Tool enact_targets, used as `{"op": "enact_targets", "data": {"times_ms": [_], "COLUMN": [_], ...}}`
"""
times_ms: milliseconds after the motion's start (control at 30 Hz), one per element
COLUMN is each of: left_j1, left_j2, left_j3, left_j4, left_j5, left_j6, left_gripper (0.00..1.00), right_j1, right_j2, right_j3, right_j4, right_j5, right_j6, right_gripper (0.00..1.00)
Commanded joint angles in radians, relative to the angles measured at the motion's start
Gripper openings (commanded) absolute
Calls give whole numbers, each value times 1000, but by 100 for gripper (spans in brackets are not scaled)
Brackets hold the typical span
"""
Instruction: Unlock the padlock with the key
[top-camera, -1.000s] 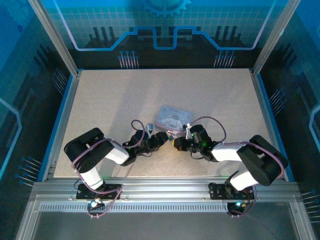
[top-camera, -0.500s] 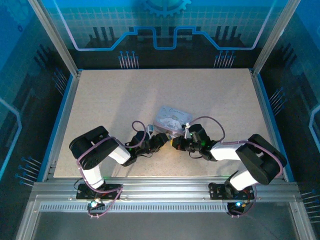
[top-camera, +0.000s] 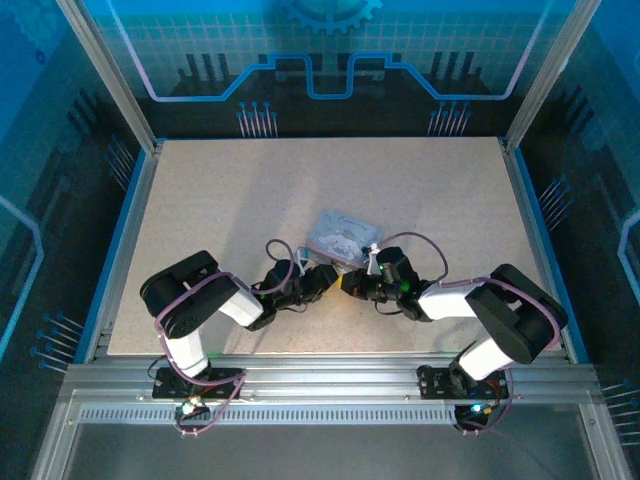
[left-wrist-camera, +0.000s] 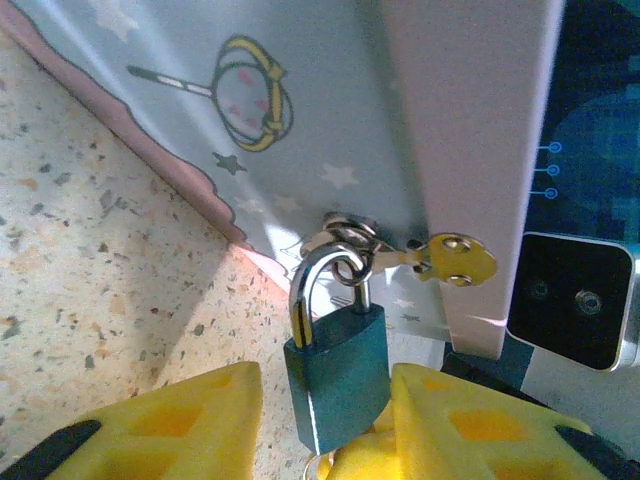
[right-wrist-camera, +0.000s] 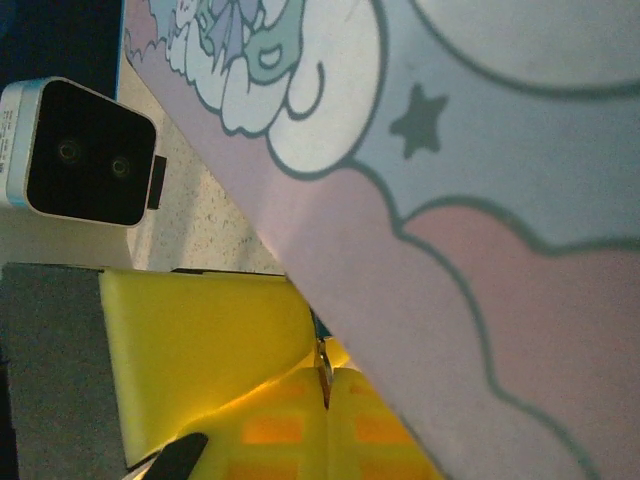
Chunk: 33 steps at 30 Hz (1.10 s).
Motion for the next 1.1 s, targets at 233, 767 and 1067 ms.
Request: {"op": "enact_targets", "data": {"times_ms": [233, 767, 1067], "left_j1": [-1, -2, -3], "left_j2": [12, -54, -111], "left_j3": [11, 8, 15], "left_j4": [38, -38, -94], "left_j5": [-27, -43, -39], "left_j6": [-8, 31, 36], "left_gripper": [21, 12, 12], "right_j1": [18, 17, 77], "right_j2": [-13, -238, -575], "right_j3": [-1, -75, -75], "right_j4": [16, -206, -406], "right_j5": [-21, 112, 326], "right_j6": [38, -176, -542], "right_gripper": [7, 37, 71]}}
